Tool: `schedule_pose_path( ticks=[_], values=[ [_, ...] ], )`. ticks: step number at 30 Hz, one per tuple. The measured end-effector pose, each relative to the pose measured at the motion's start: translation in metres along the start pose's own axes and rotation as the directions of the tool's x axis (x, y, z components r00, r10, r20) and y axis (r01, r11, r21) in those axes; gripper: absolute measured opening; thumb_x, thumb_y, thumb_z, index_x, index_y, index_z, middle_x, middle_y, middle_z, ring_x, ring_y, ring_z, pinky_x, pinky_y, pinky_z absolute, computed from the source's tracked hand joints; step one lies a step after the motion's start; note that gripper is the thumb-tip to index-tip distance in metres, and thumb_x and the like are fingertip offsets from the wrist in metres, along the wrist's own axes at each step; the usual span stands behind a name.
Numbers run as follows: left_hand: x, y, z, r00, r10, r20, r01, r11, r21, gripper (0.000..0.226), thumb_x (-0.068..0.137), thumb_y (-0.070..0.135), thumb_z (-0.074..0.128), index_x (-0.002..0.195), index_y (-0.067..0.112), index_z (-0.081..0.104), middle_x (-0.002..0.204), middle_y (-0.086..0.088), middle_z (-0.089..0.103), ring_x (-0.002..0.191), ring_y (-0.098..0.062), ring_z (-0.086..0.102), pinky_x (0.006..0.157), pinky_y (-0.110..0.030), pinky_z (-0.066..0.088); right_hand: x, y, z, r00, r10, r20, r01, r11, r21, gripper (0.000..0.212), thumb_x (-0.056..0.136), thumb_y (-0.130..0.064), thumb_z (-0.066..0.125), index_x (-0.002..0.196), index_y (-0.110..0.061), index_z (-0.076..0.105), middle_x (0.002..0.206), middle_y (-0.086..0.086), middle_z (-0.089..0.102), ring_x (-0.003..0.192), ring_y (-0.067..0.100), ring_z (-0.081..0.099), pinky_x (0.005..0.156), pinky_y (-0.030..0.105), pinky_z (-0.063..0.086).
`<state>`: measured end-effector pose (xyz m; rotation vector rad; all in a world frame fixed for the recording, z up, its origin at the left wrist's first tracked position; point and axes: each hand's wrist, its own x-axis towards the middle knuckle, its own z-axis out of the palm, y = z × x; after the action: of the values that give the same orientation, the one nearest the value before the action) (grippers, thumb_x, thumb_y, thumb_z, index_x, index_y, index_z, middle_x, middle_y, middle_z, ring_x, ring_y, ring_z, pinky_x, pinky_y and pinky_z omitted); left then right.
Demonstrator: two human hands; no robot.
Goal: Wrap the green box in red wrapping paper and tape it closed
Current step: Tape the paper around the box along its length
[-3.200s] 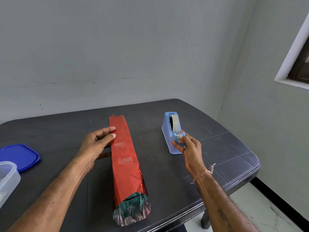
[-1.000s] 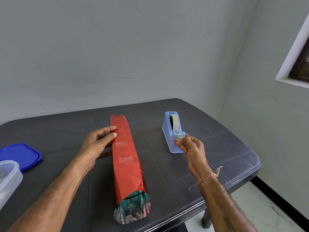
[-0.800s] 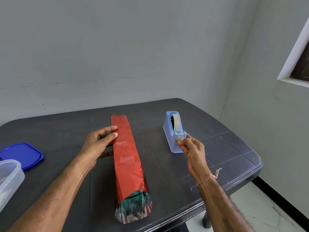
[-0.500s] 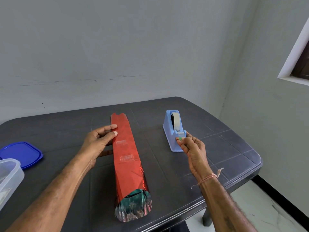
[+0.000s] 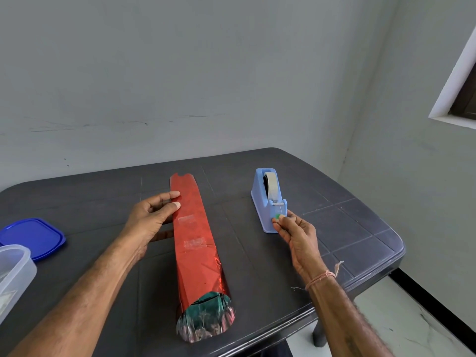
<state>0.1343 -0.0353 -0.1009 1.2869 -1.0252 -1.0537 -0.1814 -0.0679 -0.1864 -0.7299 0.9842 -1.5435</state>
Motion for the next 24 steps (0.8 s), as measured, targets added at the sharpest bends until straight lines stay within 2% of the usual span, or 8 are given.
schedule_pose_path(
  ticks=[3,10,13,16,18,21,24],
  values=[
    [0.000,0.000,-0.001,1.000,-0.013,-0.002,0.013,1.000,-0.005,0.029,0.093,0.014,0.073,0.120,0.024,0.075,0.113,-0.002,0.069,0.092,-0.010,0.068,0.051,-0.022,0.058,0.001,0.001,0.001,1.000,0.000,-0.014,-0.001,0.999,-0.045,0.007,0.090,-0.009,0.073,0.091,-0.003,0.071,0.128,0.016,0.068,0.114,0.031,0.069,0.082,0.031,0.063],
    [0.001,-0.001,0.000,1.000,-0.007,-0.012,0.006,1.000,-0.023,0.029,0.093,0.015,0.073,0.120,0.024,0.075,0.114,-0.003,0.070,0.091,-0.006,0.065,0.048,-0.014,0.053,0.004,-0.002,0.008,0.999,-0.001,-0.032,-0.002,0.995,-0.100,0.007,0.092,-0.006,0.070,0.092,0.002,0.069,0.122,0.015,0.071,0.102,0.029,0.072,0.078,0.029,0.063],
    [0.001,0.000,0.002,1.000,-0.017,-0.008,0.017,0.999,-0.039,0.030,0.093,0.013,0.072,0.121,0.022,0.074,0.112,-0.002,0.068,0.088,-0.005,0.064,0.046,-0.011,0.050,0.006,-0.003,0.007,0.999,0.023,-0.035,-0.028,0.991,-0.128,0.007,0.091,-0.005,0.071,0.088,0.000,0.069,0.120,0.013,0.071,0.106,0.031,0.072,0.079,0.032,0.063],
    [-0.001,0.002,0.003,1.000,-0.026,-0.006,0.025,0.999,-0.044,0.030,0.094,0.013,0.072,0.122,0.022,0.073,0.109,0.000,0.068,0.088,-0.004,0.064,0.045,-0.011,0.050,0.007,0.003,0.008,0.994,-0.003,-0.109,-0.028,0.958,-0.286,0.017,0.084,0.003,0.074,0.073,-0.001,0.062,0.117,0.010,0.073,0.103,0.027,0.073,0.085,0.039,0.063],
    [-0.001,0.002,0.003,0.999,-0.032,-0.004,0.032,0.998,-0.056,0.030,0.094,0.013,0.071,0.123,0.021,0.073,0.108,0.001,0.068,0.088,-0.004,0.063,0.045,-0.011,0.050,0.006,0.005,0.009,0.991,-0.027,-0.133,-0.022,0.935,-0.354,0.021,0.080,0.006,0.075,0.069,-0.002,0.059,0.116,0.010,0.073,0.102,0.025,0.074,0.084,0.037,0.063],
    [-0.002,0.004,0.002,0.999,-0.050,0.002,0.050,0.995,-0.083,0.031,0.094,0.012,0.071,0.123,0.020,0.073,0.113,-0.002,0.069,0.089,-0.003,0.063,0.051,-0.009,0.050,0.003,0.001,0.005,0.995,0.074,-0.074,-0.092,0.952,-0.292,0.008,0.087,-0.001,0.073,0.083,0.003,0.067,0.113,0.014,0.074,0.098,0.021,0.074,0.082,0.028,0.062],
    [-0.001,0.005,0.002,0.998,-0.068,0.012,0.069,0.992,-0.105,0.031,0.095,0.010,0.070,0.124,0.017,0.072,0.110,-0.002,0.068,0.088,-0.005,0.063,0.046,-0.007,0.047,-0.011,-0.006,-0.003,0.989,0.146,-0.019,-0.146,0.960,-0.238,0.020,0.096,-0.014,0.070,0.099,0.006,0.069,0.099,0.017,0.072,0.094,0.019,0.071,0.084,0.031,0.062]
  ],
)
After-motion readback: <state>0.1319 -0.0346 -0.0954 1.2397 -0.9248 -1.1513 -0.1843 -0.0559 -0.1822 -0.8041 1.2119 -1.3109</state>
